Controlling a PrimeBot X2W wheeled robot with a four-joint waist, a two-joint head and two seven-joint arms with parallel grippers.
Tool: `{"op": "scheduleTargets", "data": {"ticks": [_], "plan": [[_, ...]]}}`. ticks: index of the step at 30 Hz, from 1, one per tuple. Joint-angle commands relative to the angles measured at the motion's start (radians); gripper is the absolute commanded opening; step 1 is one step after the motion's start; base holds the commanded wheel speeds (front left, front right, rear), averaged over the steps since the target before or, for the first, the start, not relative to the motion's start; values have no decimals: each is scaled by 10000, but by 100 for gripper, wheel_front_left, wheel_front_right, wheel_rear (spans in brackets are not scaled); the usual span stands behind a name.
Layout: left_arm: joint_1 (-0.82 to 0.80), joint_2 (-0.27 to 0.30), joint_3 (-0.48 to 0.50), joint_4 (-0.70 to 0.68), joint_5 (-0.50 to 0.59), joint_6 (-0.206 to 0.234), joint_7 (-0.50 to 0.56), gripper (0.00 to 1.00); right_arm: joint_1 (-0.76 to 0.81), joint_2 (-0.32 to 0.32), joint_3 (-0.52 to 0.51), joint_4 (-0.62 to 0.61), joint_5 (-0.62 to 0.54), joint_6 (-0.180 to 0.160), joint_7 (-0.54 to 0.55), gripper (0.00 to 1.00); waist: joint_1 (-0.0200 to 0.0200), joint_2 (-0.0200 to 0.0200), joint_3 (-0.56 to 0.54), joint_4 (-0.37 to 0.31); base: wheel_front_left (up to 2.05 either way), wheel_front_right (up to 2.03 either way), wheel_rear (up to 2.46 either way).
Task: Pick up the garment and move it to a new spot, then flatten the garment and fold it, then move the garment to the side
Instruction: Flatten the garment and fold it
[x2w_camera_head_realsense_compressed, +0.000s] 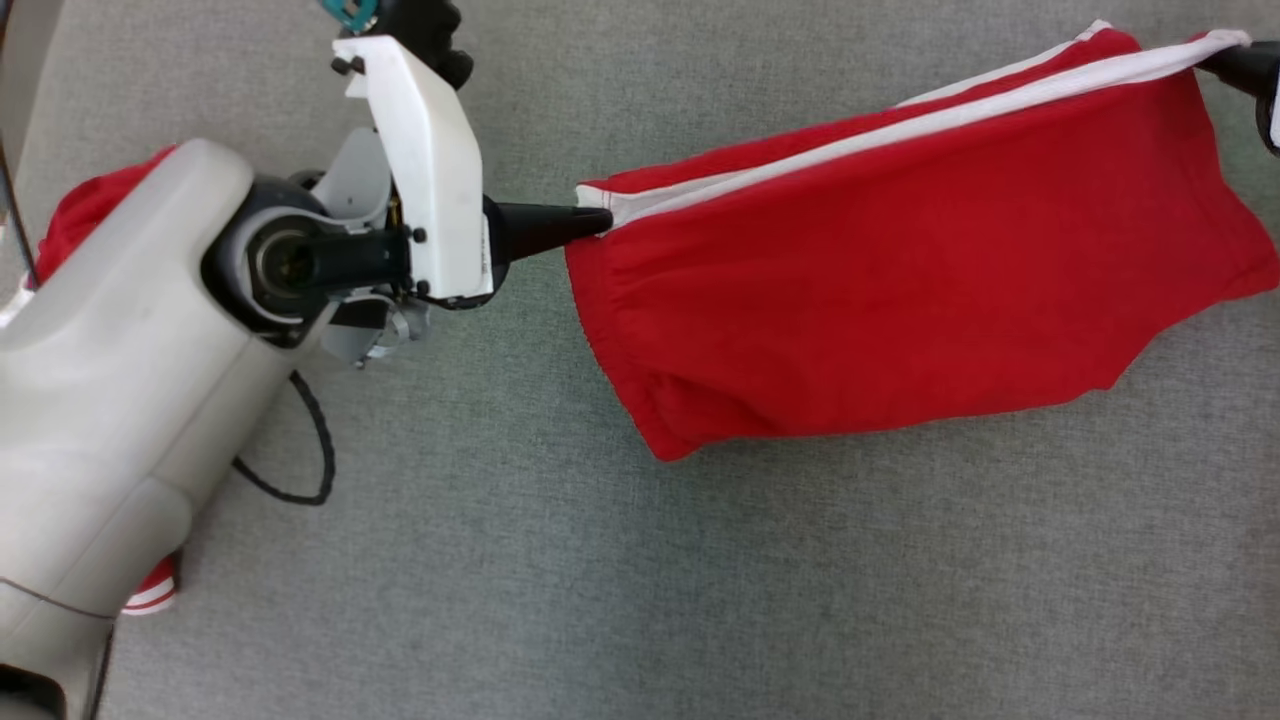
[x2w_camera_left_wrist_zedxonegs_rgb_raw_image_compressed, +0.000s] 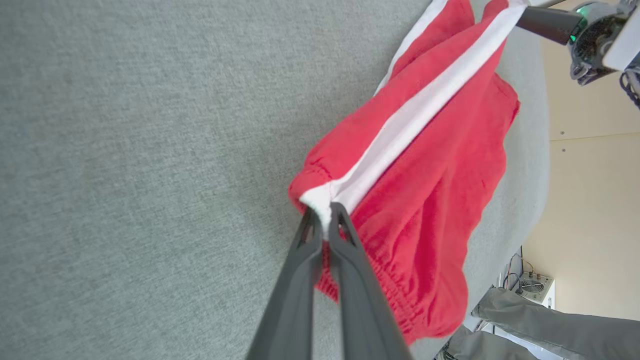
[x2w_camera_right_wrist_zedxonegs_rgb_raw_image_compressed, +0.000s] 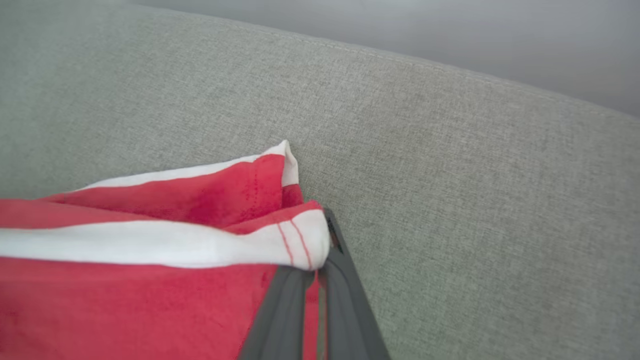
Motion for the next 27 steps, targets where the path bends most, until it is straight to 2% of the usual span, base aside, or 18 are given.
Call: {"op": "scheduleTargets", "data": {"ticks": [1, 4, 5, 6, 7, 8, 14, 20, 24, 27], "plan": [[-96, -60, 5, 62, 164, -63, -43, 0, -40, 114, -20, 105, 37, -17, -83, 0, -1, 0, 63, 37, 0, 0, 0], [-112, -172, -48, 211, 207, -88, -82, 0, -142, 195, 54, 312, -164, -17, -274, 0, -1, 0, 144, 69, 0, 0, 0], [-121, -212, -75, 245, 212, -109, -74, 7, -138, 249, 72, 363, -189, -17, -333, 20, -1, 0, 156, 78, 0, 0, 0], [-131, -249, -90, 279, 220, -133, -88, 44, -123, 310, 54, 396, -171, -17, -409, 58, -1, 0, 156, 84, 0, 0, 0], [-140, -266, -97, 326, 217, -147, -102, 87, -98, 366, 48, 429, -149, -17, -468, 100, -1, 0, 150, 81, 0, 0, 0], [-148, -272, -102, 382, 214, -164, -105, 100, -68, 416, 57, 474, -137, -17, -508, 100, -1, 0, 136, 71, 0, 0, 0], [-135, -187, -171, 662, 340, -194, -168, 100, 346, 593, 143, 509, -66, -17, -970, 100, -1, 0, -294, -71, 0, 0, 0], [43, 171, -267, 680, 946, -138, -652, 100, 877, 569, 176, 480, 23, -17, -1726, 100, -1, 0, -1015, -255, 0, 0, 0], [287, 553, -230, 417, 1953, -57, -2176, 100, 1347, 480, 93, 422, -262, -17, -3424, 100, -1, 0, -1460, -384, 0, 0, 0], [649, 734, -136, 169, 2969, 251, -3971, 100, 1811, 406, 10, 360, -494, -17, -5104, 100, -1, 0, -1745, -398, 0, 0, 0]]}}
